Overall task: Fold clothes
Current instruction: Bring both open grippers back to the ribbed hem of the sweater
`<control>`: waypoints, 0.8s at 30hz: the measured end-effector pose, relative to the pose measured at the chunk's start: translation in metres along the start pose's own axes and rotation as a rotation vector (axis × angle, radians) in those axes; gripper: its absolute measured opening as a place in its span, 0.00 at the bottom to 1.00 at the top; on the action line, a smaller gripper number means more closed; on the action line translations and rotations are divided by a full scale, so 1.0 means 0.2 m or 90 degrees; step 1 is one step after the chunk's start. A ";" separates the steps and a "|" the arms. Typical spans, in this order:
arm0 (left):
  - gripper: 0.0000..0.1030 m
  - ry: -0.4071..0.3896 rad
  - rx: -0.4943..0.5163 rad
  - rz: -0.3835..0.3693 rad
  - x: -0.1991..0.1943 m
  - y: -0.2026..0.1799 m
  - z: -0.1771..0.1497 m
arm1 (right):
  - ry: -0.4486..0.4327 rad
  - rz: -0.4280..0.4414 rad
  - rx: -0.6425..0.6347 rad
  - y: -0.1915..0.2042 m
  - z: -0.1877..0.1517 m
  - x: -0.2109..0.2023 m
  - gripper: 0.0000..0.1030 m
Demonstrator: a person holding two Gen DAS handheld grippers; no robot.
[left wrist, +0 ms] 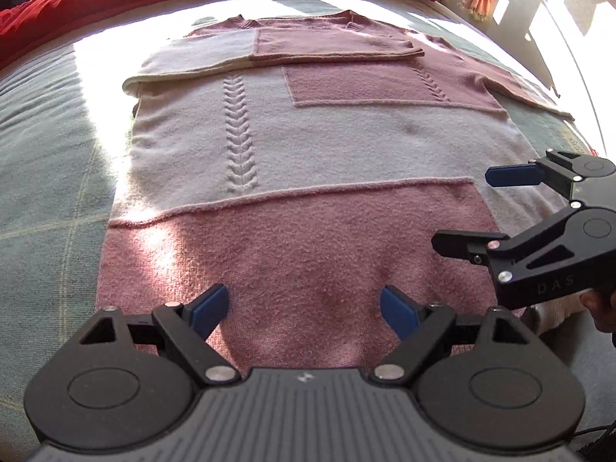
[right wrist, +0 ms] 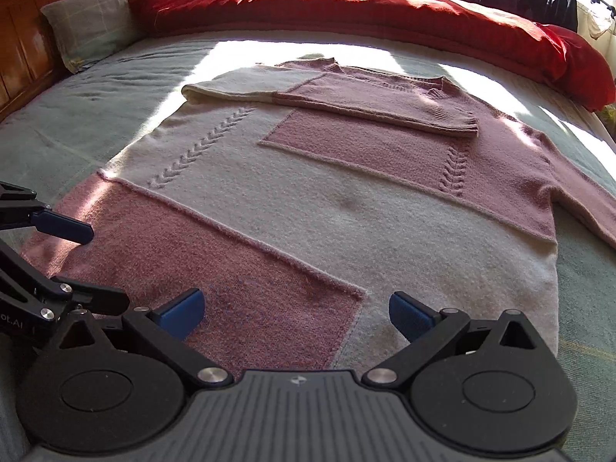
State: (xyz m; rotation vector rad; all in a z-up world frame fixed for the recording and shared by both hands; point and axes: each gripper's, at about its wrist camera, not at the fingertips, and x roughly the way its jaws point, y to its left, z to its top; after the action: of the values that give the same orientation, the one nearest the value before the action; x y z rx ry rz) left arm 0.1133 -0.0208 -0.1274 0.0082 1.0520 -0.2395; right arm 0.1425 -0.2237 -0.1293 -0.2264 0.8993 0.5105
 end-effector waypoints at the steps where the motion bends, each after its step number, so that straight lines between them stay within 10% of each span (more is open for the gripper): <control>1: 0.83 -0.001 0.004 0.002 0.00 0.00 -0.01 | 0.014 -0.005 -0.023 0.03 -0.01 0.02 1.00; 12: 0.88 -0.001 0.008 0.011 0.00 -0.02 -0.03 | 0.088 -0.015 -0.067 0.04 -0.09 -0.04 1.00; 24: 0.88 -0.020 0.016 0.003 0.03 -0.08 0.03 | 0.090 -0.089 0.065 -0.13 -0.08 -0.05 1.00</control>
State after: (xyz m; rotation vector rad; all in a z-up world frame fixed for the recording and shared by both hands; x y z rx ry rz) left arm 0.1170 -0.0379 -0.1274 0.0293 1.0175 -0.2485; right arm 0.1390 -0.2561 -0.1316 -0.2329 1.0363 0.3214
